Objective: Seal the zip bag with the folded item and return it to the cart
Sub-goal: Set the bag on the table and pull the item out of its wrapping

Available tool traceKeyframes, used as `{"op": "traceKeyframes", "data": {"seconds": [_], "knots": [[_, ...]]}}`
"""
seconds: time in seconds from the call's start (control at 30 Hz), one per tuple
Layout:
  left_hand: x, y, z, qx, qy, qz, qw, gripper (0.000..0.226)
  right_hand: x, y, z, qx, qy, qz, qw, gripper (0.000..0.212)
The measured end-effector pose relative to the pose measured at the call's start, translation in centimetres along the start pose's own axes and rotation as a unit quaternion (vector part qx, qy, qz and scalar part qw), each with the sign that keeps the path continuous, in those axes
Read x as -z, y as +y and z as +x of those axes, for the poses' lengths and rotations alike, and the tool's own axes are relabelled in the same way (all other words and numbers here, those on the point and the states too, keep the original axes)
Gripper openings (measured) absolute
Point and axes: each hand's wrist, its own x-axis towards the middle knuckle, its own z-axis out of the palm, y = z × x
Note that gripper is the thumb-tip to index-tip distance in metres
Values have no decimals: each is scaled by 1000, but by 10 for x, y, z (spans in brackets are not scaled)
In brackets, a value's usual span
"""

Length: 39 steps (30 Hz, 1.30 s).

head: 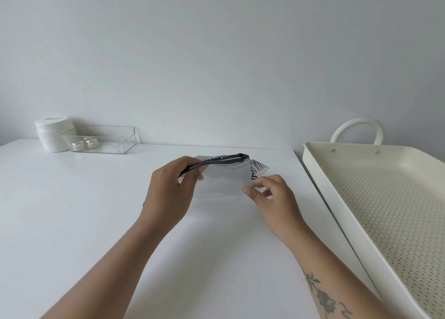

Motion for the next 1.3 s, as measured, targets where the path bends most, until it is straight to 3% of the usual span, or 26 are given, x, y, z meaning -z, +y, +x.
{"op": "traceKeyframes", "data": {"seconds": [0.1, 0.3, 0.57, 0.8, 0.97, 1.03, 1.13, 1.3], "knots": [[3, 3, 1, 41, 17, -53, 998, 18, -2, -1, -1, 14, -6, -13, 1000, 13], [6, 9, 1, 48, 15, -73, 996, 20, -2, 1, 0, 66, 8, -27, 997, 10], [13, 38, 42, 30, 18, -31, 999, 24, -3, -2, -4, 83, -4, 33, 996, 56], [27, 86, 107, 97, -91, -58, 989, 17, -4, -8, -5, 100, 79, 4, 992, 85], [43, 104, 132, 203, -45, -195, 959, 15, 1, -15, -4, 86, 134, 58, 986, 68], [46, 99, 132, 242, -37, -234, 941, 15, 4, -20, -4, 3, 94, 198, 976, 59], [47, 78, 122, 301, -28, -262, 916, 13, 8, -18, -1, -88, 9, 375, 923, 48], [50, 35, 102, 341, 11, -249, 906, 16, 7, -13, 2, -104, 21, 345, 933, 27]]}}
